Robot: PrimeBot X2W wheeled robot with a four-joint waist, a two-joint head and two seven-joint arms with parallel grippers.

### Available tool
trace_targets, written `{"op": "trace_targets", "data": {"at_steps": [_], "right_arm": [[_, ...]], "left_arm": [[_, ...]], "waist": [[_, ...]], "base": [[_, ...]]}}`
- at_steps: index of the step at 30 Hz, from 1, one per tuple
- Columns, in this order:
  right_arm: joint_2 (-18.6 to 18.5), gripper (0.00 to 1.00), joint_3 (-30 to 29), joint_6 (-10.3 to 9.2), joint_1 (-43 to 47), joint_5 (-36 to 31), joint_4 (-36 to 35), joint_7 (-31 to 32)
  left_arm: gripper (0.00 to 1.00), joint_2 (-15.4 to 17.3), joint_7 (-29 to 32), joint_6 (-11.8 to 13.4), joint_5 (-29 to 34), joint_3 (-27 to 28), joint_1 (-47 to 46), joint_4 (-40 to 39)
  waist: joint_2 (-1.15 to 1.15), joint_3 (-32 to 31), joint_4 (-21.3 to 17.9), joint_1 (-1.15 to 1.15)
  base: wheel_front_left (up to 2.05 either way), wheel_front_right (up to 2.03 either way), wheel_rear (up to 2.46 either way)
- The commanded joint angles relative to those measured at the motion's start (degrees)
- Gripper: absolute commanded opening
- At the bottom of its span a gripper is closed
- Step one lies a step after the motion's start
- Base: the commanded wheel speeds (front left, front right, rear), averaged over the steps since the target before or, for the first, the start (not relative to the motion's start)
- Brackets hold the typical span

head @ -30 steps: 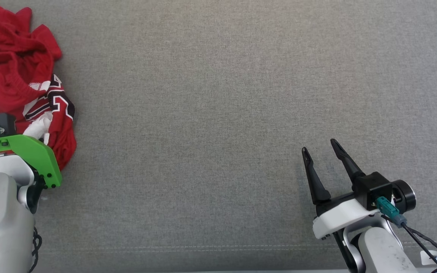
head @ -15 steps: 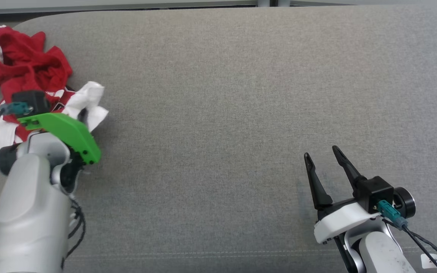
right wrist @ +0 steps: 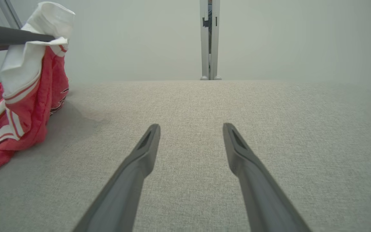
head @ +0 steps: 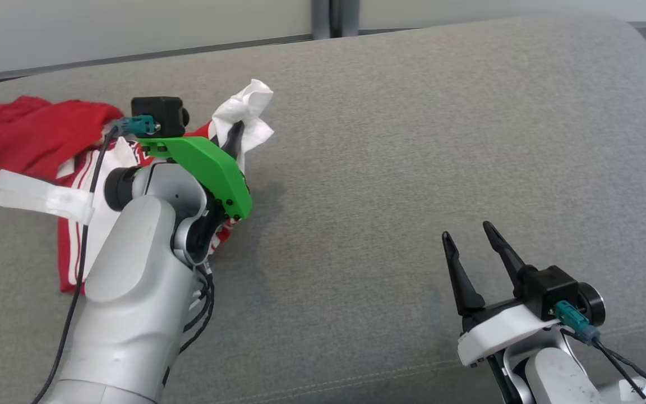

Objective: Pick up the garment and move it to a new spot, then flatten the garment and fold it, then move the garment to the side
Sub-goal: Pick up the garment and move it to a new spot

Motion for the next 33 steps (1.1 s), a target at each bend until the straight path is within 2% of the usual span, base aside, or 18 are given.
{"op": "trace_targets", "data": {"at_steps": [1, 2, 10, 14, 18, 20, 21, 27, 30, 33], "right_arm": [[-0.1, 1.0, 0.3, 0.0, -0.6, 0.3, -0.1, -0.2], [-0.1, 1.0, 0.3, 0.0, -0.8, 0.5, -0.1, -0.2], [0.0, 1.0, 3.2, 0.0, -3.0, 3.0, -0.3, -0.2], [0.0, 1.0, 4.6, 0.0, -3.7, 4.3, -0.3, -0.2], [0.0, 1.0, 5.3, 0.0, -4.4, 5.4, -0.4, -0.2], [0.0, 1.0, 5.5, 0.0, -4.7, 5.8, -0.4, -0.2], [0.0, 1.0, 5.6, 0.0, -4.8, 5.9, -0.4, -0.2], [0.0, 1.0, 5.0, 0.0, -4.9, 6.2, -0.4, -0.2], [0.0, 1.0, 4.4, 0.0, -4.6, 6.1, -0.3, -0.2], [-0.1, 1.0, 3.6, 0.0, -4.0, 5.2, 0.2, -0.2]], "left_arm": [[0.0, -0.2, -0.8, 0.4, -2.1, -1.7, -1.6, -0.4], [0.0, -0.2, -1.2, 0.7, -3.5, -3.5, -2.2, -0.6], [0.0, -0.1, -7.3, 7.2, -11.3, -13.0, -9.6, 0.1], [0.0, 0.0, -10.1, 9.6, -13.8, -17.1, -12.8, 2.7], [0.0, 0.0, -14.4, 10.9, -15.7, -21.3, -14.8, 5.4], [0.71, 0.0, -15.9, 11.4, -16.9, -23.5, -15.2, 6.4], [1.0, 0.0, -16.4, 11.8, -17.1, -24.9, -15.4, 7.1], [1.0, 0.0, -18.3, 12.6, -20.6, -29.9, -16.0, 8.8], [1.0, 0.0, -19.2, 12.5, -22.1, -31.8, -16.3, 10.2], [1.0, 0.0, -20.1, 11.3, -23.4, -33.4, -15.9, 11.4]], "waist": [[0.0, 0.0, -5.6, 0.0], [0.0, 0.2, -6.8, 0.0], [0.0, 3.2, -16.3, 0.0], [0.0, 4.8, -20.0, 0.0], [0.0, 6.3, -22.3, 0.0], [0.0, 6.8, -22.9, 0.0], [0.0, 7.0, -23.1, 0.0], [0.0, 7.4, -22.7, 0.0], [0.0, 7.1, -21.3, 0.0], [0.0, 6.3, -18.9, 0.0]], "base": [[0.0, 0.0, 0.0], [0.0, 0.0, 0.0], [0.0, 0.0, 0.0], [0.0, 0.0, 0.0], [0.0, 0.0, 0.0], [0.0, 0.0, 0.0], [0.0, 0.0, 0.0], [0.0, 0.0, 0.0], [0.0, 0.0, 0.0], [0.0, 0.0, 0.0]]}}
